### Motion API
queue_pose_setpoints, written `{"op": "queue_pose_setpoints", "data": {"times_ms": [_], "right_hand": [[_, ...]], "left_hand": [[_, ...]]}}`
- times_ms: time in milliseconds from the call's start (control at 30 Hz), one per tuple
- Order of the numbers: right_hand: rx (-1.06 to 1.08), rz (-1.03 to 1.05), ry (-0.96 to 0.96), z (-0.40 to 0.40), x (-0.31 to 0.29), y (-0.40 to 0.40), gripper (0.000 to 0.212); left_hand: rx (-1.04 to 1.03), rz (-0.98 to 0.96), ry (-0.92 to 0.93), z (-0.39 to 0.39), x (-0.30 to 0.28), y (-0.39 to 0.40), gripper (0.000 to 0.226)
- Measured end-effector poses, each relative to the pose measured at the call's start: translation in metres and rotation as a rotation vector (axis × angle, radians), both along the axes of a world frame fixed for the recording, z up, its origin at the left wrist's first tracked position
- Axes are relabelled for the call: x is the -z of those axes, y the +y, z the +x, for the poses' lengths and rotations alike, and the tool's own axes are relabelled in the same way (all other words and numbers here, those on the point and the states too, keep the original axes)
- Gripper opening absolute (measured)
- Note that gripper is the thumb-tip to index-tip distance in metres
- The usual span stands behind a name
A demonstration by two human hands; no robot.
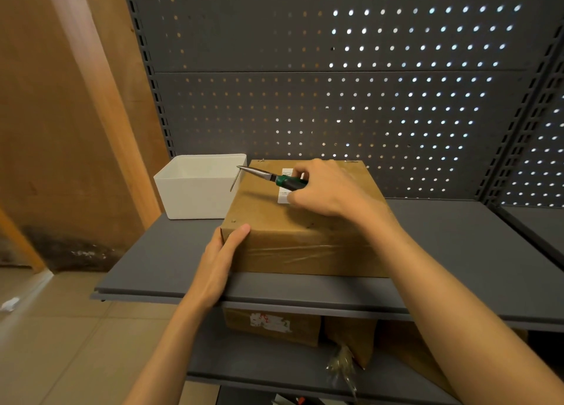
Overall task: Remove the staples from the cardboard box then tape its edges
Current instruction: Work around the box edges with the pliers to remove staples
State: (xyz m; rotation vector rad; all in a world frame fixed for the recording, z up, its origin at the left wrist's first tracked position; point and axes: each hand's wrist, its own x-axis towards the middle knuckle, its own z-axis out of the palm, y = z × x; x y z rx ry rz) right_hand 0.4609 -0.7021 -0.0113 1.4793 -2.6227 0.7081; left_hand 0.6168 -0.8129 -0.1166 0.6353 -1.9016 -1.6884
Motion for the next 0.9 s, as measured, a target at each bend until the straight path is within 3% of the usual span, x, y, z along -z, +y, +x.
{"op": "queue_pose_setpoints", "data": {"times_ms": [467, 633, 900], "right_hand": [[0.149, -0.101, -0.04, -0.003, -0.007, -0.052, 0.015], [0.194, -0.048, 0.027, -0.001, -0.004, -0.07, 0.022], [0.212, 0.024, 0.163, 0.004, 0.007, -0.087, 0.046]], "left_hand": [[-0.013, 0.056, 0.003, 0.001, -0.001, -0.004, 0.042], [-0.029, 0.069, 0.011, 0.001, 0.001, -0.005, 0.052], [-0.025, 0.072, 0.01, 0.001, 0.002, -0.006, 0.042]]}}
